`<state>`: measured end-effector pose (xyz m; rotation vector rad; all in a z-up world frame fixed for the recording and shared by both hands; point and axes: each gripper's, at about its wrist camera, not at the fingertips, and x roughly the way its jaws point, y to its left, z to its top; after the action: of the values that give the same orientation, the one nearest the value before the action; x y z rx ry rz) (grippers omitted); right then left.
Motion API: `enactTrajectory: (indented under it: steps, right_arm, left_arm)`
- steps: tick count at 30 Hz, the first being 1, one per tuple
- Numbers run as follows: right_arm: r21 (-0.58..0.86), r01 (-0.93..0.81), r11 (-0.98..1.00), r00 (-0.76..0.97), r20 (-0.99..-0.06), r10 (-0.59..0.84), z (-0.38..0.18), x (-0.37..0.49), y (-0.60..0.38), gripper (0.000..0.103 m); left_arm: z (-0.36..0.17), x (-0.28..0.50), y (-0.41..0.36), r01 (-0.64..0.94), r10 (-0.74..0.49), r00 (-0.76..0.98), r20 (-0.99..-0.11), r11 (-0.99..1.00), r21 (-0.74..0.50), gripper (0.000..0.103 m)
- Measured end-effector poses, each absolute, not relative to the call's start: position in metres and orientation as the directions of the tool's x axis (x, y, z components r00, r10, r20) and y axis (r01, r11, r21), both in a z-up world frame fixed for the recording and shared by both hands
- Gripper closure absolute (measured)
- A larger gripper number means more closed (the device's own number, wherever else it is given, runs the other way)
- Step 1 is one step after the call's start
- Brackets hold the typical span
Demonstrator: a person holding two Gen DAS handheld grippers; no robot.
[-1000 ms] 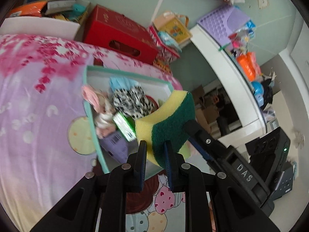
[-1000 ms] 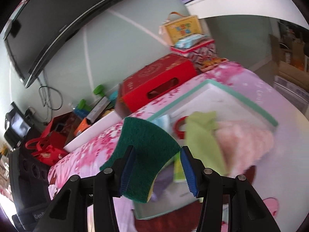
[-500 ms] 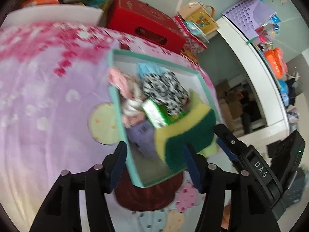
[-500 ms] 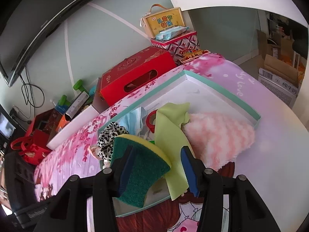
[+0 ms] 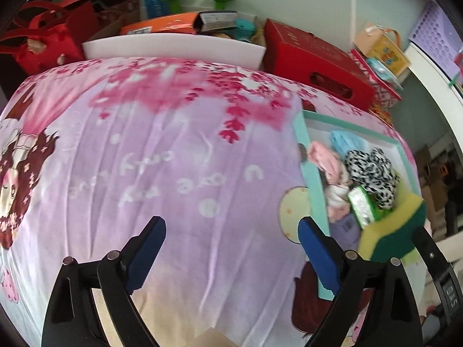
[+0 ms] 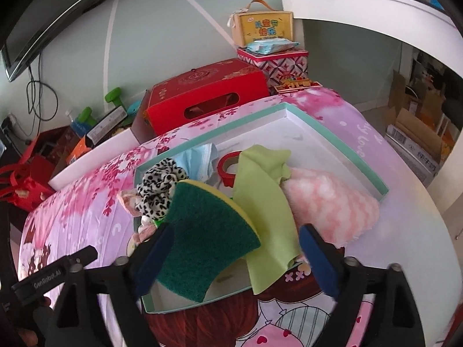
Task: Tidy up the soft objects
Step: 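Open the left gripper to drop the sponge into the tray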
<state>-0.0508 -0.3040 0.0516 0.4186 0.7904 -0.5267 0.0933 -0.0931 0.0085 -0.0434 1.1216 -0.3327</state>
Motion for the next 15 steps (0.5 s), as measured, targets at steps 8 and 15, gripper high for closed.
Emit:
enactTrajectory:
  steps: [8, 15]
  right_arm:
    - [0.098, 0.559, 0.823, 0.577, -0.758, -0.303, 0.056, -0.047, -0.29, 0.0]
    - [0.064, 0.541, 0.838, 0.571, -0.76, -0.31, 0.057, -0.051, -0.277, 0.0]
  left_arm:
    - [0.013, 0.085, -0.084, 0.2, -0.228, 0.446, -0.865, 0.968, -0.152, 0.002]
    - [0.022, 0.077, -0.071, 0.173, -0.195, 0.48, -0.855, 0.977, -0.125, 0.002]
